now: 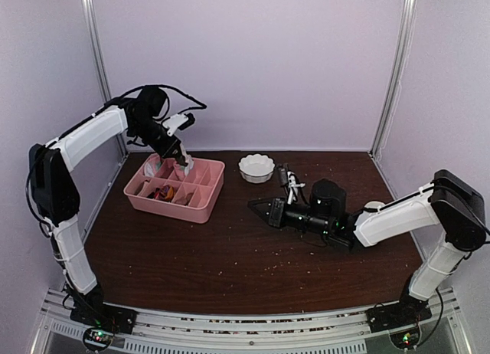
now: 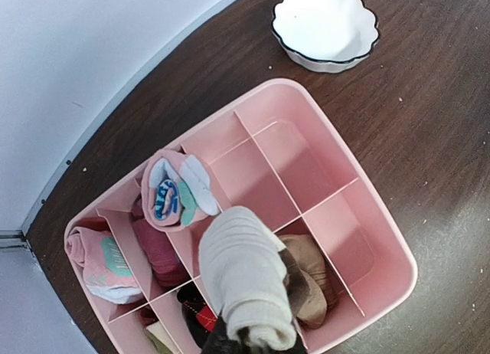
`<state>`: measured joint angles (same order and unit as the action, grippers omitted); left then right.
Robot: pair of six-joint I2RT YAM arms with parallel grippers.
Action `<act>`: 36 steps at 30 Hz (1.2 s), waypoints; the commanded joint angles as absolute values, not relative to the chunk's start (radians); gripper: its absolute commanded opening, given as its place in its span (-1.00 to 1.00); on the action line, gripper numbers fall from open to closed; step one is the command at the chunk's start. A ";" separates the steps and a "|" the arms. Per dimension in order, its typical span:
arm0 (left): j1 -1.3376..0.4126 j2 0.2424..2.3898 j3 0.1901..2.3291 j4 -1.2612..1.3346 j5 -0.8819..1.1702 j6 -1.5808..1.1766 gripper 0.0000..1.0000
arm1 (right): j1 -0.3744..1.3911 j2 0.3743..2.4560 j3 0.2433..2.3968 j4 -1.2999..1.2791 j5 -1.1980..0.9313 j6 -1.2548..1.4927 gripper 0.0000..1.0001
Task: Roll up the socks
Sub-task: Place the sock in the storage box.
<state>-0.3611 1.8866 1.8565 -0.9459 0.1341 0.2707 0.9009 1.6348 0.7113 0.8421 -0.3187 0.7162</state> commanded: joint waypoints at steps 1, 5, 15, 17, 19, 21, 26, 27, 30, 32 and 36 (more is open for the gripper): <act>-0.362 1.983 1.913 -0.985 0.124 0.246 -1.00 | 0.898 1.646 0.719 0.869 -0.339 0.729 -0.76; -0.361 2.073 1.978 -0.964 0.097 0.244 -1.00 | 0.898 1.642 0.712 0.866 -0.339 0.727 -0.77; -0.367 2.219 2.110 -0.956 0.092 0.252 -1.00 | 0.898 1.651 0.687 0.902 -0.342 0.744 -0.80; -0.370 2.241 2.124 -0.956 0.093 0.257 -1.00 | 0.898 1.654 0.683 0.912 -0.344 0.750 -0.81; -0.374 2.258 2.135 -0.956 0.090 0.263 -1.00 | 0.898 1.660 0.679 0.922 -0.347 0.756 -0.81; -0.375 2.263 2.137 -0.957 0.119 0.265 -1.00 | 0.898 1.664 0.677 0.928 -0.351 0.759 -0.82; -0.377 2.223 2.106 -0.953 0.272 0.272 -1.00 | 0.898 1.673 0.674 0.941 -0.359 0.767 -0.84; -0.379 2.214 2.100 -0.953 0.303 0.278 -1.00 | 0.898 1.676 0.676 0.945 -0.362 0.769 -0.84; -0.379 2.202 2.091 -0.953 0.347 0.296 -1.00 | 0.898 1.693 0.679 0.960 -0.373 0.781 -0.86; -0.380 2.205 2.088 -0.948 0.294 0.303 -1.00 | 0.897 1.702 0.681 0.973 -0.379 0.788 -0.87; -0.373 2.224 2.085 -0.943 0.140 0.323 -1.00 | 0.897 1.702 0.672 0.989 -0.384 0.796 -0.87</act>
